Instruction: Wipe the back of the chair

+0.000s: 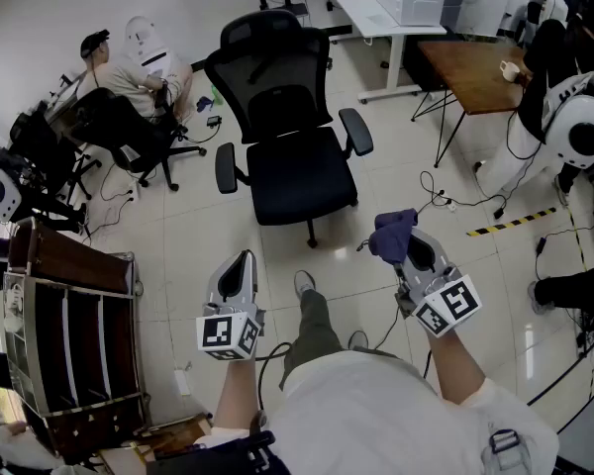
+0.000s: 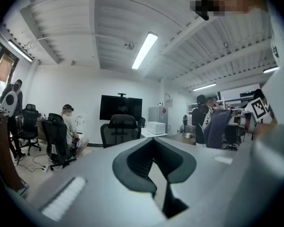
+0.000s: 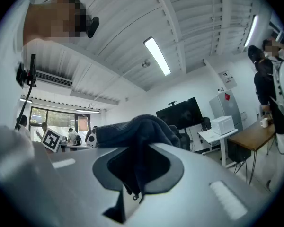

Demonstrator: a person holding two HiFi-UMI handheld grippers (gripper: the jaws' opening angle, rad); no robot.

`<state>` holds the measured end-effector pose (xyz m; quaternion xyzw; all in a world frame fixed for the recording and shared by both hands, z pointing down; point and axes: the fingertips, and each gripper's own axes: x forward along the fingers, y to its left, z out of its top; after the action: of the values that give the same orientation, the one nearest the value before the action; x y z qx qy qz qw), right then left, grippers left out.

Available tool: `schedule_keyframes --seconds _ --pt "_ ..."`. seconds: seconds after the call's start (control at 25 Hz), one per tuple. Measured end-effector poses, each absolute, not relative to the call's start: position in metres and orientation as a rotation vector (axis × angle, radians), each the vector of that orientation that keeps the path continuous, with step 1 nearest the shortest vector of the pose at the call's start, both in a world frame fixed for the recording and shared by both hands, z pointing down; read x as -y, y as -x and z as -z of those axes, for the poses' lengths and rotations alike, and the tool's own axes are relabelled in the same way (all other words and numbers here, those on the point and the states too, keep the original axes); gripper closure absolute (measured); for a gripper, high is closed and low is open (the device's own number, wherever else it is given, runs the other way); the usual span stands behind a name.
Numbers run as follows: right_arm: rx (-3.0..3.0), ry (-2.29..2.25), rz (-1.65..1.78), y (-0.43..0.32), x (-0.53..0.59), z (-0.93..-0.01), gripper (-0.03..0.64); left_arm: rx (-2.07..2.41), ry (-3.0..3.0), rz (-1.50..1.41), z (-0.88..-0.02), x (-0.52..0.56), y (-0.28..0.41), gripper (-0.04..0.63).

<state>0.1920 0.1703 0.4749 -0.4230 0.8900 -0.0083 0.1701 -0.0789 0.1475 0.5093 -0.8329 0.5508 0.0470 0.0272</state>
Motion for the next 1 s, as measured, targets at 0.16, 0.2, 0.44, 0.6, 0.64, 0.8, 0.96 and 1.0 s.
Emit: schedule_keyframes --seconds 0.16,0.2,0.44,0.6,0.64,0.8,0.96,1.0 --pt "-2.527 1.208 0.02 -0.175 -0.116 -0.493 0.582 -1.681 2.54 -0.138 -0.52 -0.086 0.097 0.474" --pt "-2.525 1.214 0.005 -0.17 -0.099 -0.493 0.582 -1.673 2.537 -0.135 -0.518 -0.067 0.102 0.474" --pt "-2.493 1.277 -0.038 -0.129 0.011 -0.458 0.583 -1.62 2.552 -0.189 -0.487 0.045 0.14 0.462" --pt "-2.489 1.295 -0.053 -0.099 0.069 -0.449 0.582 -1.585 2.585 -0.2 -0.481 0.107 0.16 0.466" --pt "-2.492 1.303 -0.037 -0.096 0.084 -0.454 0.583 -1.594 2.588 -0.186 -0.484 0.123 0.163 0.466" --pt "-2.496 1.305 0.035 -0.1 0.135 -0.478 0.583 -1.619 2.573 -0.145 -0.492 0.169 0.162 0.466" --pt "-2.529 1.261 0.058 -0.092 0.186 -0.494 0.583 -1.673 2.545 -0.165 -0.5 0.19 0.163 0.466" --pt "-2.54 1.241 0.055 -0.084 0.204 -0.494 0.583 -1.674 2.546 -0.176 -0.501 0.189 0.163 0.465"
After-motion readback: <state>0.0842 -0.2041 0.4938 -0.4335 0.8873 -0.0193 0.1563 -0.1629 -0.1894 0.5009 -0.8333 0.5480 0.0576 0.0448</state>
